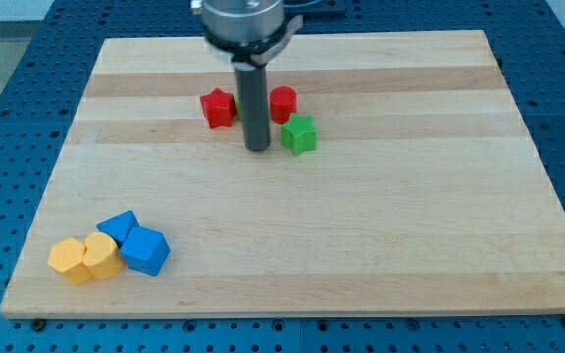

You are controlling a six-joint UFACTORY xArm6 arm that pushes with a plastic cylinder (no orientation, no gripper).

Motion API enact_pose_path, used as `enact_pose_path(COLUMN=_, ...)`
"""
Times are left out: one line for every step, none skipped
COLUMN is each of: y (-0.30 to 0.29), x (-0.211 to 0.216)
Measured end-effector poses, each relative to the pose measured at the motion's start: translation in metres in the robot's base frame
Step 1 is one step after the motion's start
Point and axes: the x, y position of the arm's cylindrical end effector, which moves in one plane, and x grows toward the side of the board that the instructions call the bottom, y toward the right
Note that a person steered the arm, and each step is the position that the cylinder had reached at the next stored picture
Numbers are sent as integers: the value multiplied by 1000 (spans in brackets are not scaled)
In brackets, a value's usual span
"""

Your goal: Move green blocks and red circle from red star

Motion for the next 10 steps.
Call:
enact_pose_path(y=-15, x=11)
enact_pose_path(y=-32, x=-15)
enact_pose_path(y=-32, x=-34)
enact_pose_path(y=-24, x=-75)
enact_pose_path(y=-24, x=-75)
enact_pose_path(y=-5, x=-90)
enact_pose_path(y=-3, x=-93)
enact_pose_path(y=-3, x=-112)
enact_pose_path(y=-2, x=-120)
enact_pose_path(y=-2, x=-137)
